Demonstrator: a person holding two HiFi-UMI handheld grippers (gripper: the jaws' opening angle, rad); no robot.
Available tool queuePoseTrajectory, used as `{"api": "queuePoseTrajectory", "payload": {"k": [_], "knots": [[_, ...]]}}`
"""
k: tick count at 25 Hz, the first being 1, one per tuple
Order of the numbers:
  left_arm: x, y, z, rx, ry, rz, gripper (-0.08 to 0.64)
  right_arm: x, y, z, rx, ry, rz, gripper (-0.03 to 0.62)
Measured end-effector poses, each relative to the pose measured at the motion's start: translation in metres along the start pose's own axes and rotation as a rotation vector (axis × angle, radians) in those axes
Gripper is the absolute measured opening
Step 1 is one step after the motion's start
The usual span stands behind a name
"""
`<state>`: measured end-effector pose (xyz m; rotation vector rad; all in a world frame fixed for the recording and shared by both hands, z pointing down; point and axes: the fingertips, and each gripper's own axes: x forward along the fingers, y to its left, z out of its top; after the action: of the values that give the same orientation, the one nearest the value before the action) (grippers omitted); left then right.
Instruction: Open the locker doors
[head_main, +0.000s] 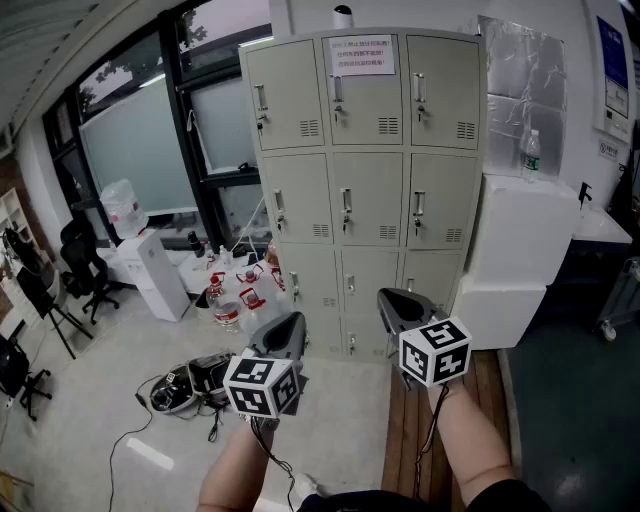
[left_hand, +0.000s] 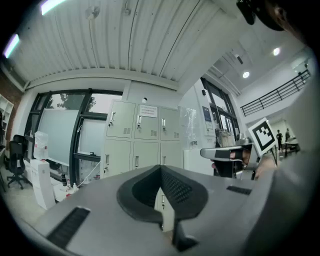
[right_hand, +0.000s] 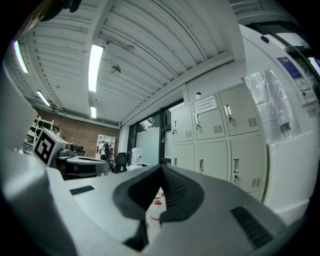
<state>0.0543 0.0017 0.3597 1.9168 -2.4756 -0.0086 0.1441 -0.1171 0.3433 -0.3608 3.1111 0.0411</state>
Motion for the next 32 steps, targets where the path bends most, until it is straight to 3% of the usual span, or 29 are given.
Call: {"api": "queuePoseTrajectory", "payload": {"k": [22, 32], "knots": [[0.017, 0.025, 0.012, 0.008, -0.005, -0.011, -0.002, 0.034, 0.002, 0.016, 0.003, -0.021, 0.005, -0.005], [0.033, 0.08, 0.024, -0.001, -0.016, -0.013, -0.002, 0.095, 0.018, 0.026, 0.004, -0.018, 0.023, -0.005]]}}
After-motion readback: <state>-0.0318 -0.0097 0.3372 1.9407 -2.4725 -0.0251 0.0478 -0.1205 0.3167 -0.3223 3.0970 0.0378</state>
